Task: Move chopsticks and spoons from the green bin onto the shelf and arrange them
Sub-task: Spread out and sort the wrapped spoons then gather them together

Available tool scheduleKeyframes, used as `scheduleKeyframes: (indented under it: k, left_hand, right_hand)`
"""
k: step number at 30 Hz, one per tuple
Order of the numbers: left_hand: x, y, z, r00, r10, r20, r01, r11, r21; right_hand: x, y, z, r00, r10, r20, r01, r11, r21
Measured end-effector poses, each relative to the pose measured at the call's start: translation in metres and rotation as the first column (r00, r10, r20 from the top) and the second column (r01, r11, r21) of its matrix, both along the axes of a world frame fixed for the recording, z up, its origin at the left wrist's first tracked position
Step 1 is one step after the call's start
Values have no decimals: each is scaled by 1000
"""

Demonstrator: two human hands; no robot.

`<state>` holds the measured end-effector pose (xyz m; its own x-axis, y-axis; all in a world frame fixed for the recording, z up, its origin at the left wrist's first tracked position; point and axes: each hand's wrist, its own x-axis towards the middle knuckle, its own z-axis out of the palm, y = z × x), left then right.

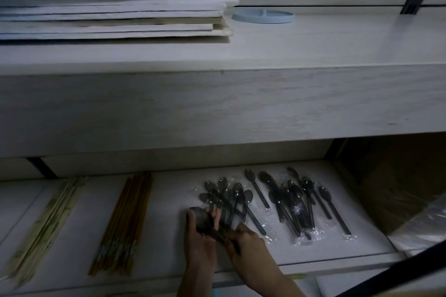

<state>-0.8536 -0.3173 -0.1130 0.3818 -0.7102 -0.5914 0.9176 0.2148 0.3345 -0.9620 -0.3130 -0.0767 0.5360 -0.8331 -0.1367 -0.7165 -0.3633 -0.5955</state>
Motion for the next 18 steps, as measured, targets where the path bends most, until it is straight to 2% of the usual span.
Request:
scheduleKeyframes:
  k: [5, 9, 15, 18]
  left_hand:
    - [-1, 2, 5, 1000, 19, 14, -19, 1000, 6]
    - [-1, 2, 4, 1000, 0, -23, 0, 1000, -16]
    - [-1, 3, 6, 996, -85, 32, 87, 995, -56]
    - [-2, 1, 13, 997, -74, 28, 75, 995, -67]
  right_hand:
    - [-2, 4, 5, 1000, 30, 9, -30, 1000, 0]
    - [-7, 2, 2, 997, 58, -52, -58, 998, -2]
    - [-12, 0, 2, 996, -32, 89, 6, 961, 275]
    - [-15, 0, 7, 962, -170, 215, 42, 867, 496]
